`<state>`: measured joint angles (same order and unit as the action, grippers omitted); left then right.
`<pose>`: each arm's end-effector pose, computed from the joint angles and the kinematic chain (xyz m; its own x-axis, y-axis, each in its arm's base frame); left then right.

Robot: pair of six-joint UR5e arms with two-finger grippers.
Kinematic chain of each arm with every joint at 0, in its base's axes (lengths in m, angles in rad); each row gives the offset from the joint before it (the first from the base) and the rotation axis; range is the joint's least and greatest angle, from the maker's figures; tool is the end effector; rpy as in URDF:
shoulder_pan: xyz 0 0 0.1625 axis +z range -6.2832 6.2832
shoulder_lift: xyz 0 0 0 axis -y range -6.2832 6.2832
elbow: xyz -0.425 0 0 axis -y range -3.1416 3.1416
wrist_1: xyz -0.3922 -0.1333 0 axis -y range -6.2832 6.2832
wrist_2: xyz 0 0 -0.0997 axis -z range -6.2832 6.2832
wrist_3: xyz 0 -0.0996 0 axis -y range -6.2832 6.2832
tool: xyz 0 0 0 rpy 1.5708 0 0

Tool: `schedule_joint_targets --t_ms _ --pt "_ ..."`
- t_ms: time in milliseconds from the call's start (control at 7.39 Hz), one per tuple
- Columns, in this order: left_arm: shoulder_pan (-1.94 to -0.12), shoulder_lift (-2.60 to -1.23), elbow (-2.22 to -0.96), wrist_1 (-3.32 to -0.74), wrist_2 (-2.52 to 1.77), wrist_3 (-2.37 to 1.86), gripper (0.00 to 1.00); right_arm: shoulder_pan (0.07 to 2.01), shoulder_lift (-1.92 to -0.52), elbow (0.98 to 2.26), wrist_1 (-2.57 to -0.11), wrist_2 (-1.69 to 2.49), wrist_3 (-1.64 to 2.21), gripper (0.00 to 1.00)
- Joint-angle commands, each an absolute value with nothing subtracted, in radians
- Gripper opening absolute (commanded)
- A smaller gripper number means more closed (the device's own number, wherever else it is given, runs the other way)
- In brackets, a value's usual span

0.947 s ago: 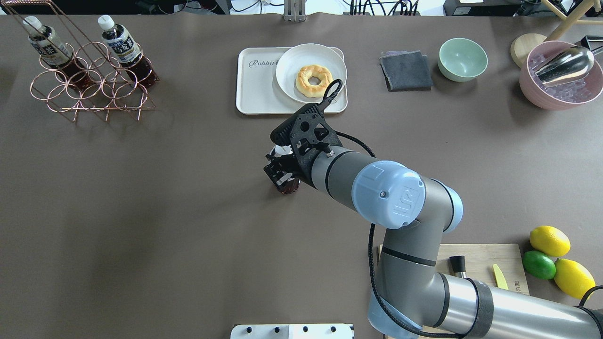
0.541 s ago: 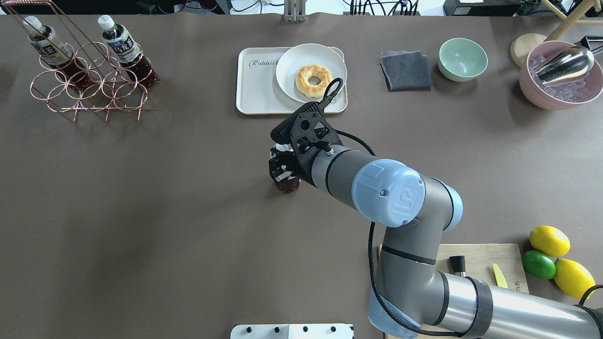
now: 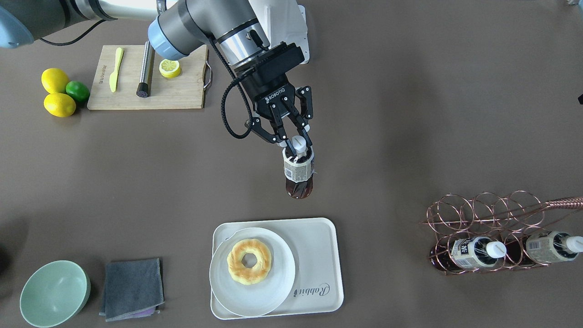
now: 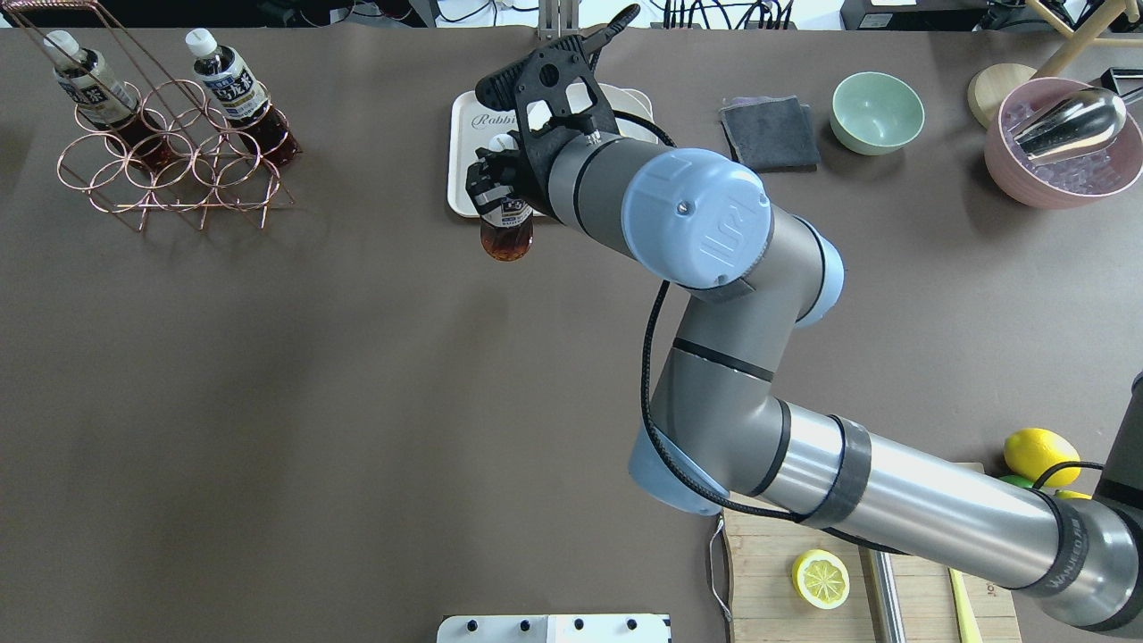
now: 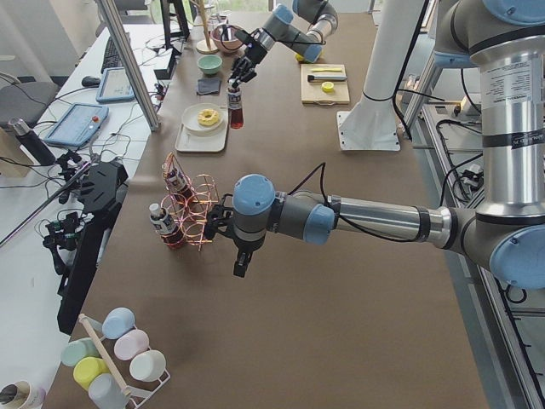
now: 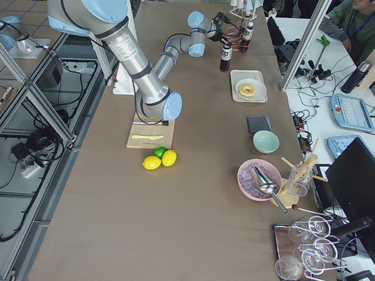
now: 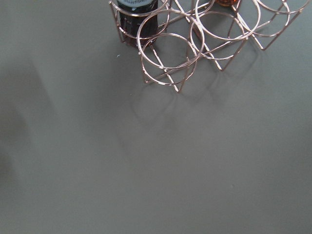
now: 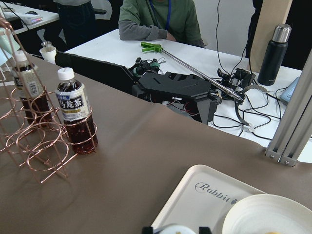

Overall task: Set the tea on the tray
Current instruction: 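Lift the bottle with the right gripper and set it on the tray beside the plate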

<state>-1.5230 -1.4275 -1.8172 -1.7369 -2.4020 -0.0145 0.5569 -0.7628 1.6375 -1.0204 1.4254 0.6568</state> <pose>-0.0385 -0.4457 0.5810 0.6644 0.2145 -0.7159 -0.0364 0.9661 0.2556 -0.4913 -0.4799 0.0709 0.5858 -0.5583 0.5875 -0.2960 0.5274 0.7964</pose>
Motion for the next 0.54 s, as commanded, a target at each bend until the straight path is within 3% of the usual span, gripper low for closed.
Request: schedule_joint_targets --t_ms 0,406 --pt "-1.565 -1.424 -1.818 -1.681 -2.398 -0.012 0.98 0.618 -0.611 1.415 -1.014 1.46 0.696 0.0" --pt "-1.595 -1.419 -1.818 -1.681 -2.398 -0.009 0.98 0.652 -0.448 1.093 -0.896 1.46 0.707 0.0"
